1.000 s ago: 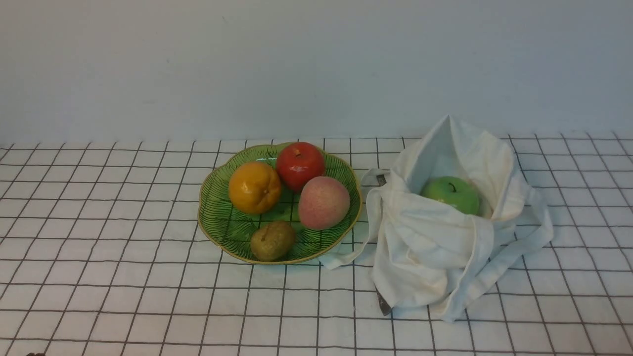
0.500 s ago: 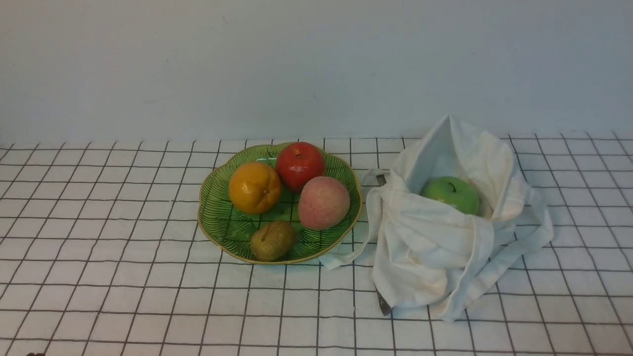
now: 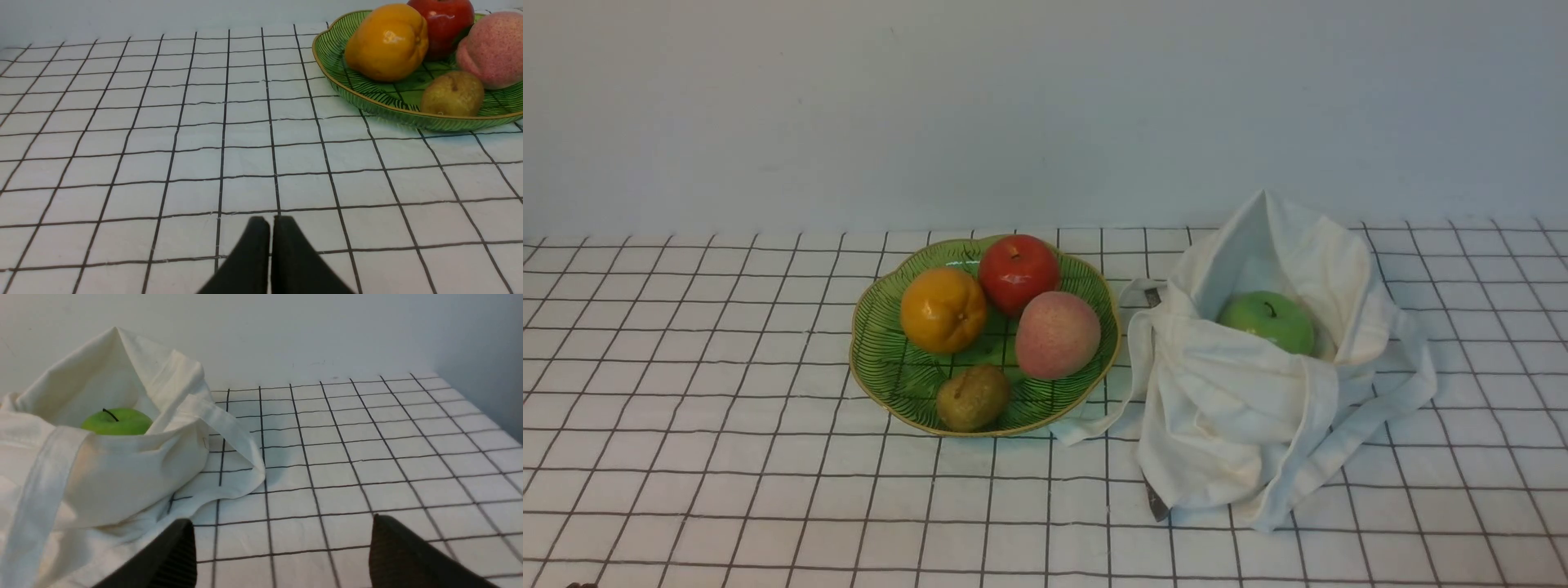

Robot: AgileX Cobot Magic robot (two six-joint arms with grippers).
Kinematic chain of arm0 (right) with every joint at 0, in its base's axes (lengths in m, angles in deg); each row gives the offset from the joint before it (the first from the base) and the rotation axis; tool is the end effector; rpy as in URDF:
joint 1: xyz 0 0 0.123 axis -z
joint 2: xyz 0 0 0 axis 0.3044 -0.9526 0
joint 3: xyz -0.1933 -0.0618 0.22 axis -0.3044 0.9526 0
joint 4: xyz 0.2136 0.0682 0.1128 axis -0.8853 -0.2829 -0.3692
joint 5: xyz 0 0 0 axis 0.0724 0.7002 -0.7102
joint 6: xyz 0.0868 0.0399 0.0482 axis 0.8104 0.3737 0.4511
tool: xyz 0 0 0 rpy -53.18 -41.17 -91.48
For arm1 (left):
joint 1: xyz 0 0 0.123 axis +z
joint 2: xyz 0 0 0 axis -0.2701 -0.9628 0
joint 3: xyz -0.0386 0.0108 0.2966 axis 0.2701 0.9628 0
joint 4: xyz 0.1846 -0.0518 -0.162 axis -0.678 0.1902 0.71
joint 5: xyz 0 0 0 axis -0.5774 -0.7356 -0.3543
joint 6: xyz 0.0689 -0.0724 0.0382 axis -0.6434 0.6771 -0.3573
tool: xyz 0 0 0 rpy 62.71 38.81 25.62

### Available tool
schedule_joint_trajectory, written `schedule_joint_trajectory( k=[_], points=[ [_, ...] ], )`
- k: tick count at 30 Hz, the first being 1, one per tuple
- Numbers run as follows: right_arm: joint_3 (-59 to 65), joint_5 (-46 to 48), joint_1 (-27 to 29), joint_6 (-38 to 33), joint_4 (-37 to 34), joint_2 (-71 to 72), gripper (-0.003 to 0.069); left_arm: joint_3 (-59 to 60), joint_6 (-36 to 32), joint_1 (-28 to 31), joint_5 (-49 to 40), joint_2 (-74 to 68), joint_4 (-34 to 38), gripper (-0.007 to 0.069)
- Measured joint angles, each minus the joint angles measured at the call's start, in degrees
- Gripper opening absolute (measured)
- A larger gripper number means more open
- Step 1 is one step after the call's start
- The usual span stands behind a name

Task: Take the fruit out of the bag on the white checkered tablecloth and place them on the plate.
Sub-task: 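Reach into the cloth bag and grasp a fruit inside it with the right gripper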

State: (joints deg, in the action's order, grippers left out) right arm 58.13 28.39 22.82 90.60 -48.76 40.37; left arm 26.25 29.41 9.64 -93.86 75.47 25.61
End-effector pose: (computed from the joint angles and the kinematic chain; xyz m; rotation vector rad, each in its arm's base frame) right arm 0.0532 -0.0055 0.1681 0.1643 1.8473 -0.0098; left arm 0.0525 -0.0023 0.1650 0.0854 1.8822 -0.0388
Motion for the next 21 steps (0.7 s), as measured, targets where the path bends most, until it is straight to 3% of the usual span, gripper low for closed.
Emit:
schedule_joint_trajectory(
  k=[6, 11, 14, 21],
  points=[
    [0.1, -0.4, 0.0, 16.8, -26.6, 0.0, 0.0513, 0.0, 0.0, 0.0, 0.0, 0.0, 0.0, -0.0008],
    [0.1, -1.3, 0.0, 22.5, -45.1, 0.0, 0.0513, 0.0, 0.0, 0.0, 0.0, 0.0, 0.0, -0.0008],
    [0.1, -1.8, 0.0, 22.5, -50.7, 0.0, 0.0513, 0.0, 0.0, 0.0, 0.0, 0.0, 0.0, -0.0008],
    [0.1, -2.4, 0.0, 17.5, -55.3, 0.0, 0.0513, 0.0, 0.0, 0.0, 0.0, 0.0, 0.0, -0.0008]
  ],
)
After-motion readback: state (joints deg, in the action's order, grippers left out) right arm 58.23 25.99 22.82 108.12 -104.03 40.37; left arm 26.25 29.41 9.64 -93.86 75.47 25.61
